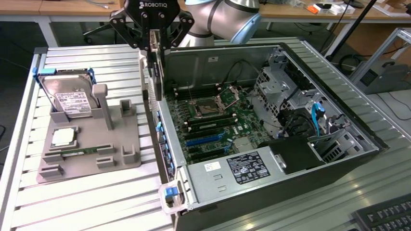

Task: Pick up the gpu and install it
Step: 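Pick up the gpu and move the gpu toward the slot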

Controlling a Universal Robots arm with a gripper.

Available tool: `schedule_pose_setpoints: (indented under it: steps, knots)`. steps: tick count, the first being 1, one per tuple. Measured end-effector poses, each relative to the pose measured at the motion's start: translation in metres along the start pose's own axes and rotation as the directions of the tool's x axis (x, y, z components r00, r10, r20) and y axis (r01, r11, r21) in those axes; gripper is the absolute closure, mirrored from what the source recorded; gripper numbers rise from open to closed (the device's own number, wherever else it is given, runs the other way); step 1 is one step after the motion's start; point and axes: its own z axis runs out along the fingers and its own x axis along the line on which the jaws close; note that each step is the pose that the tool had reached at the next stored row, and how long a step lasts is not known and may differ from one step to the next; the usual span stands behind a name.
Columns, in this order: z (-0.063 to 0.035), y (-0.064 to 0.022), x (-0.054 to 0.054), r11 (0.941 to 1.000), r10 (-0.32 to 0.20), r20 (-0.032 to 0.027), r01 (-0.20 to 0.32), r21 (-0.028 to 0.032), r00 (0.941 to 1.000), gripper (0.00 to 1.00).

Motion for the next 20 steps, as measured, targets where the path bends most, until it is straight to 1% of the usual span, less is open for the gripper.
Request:
schedule_pose_setpoints:
  steps: [20]
  knots:
    - [0.0009, 0.0005, -0.0056, 1.0, 0.0, 0.0, 0.0, 0.0001, 1.0, 0.73]
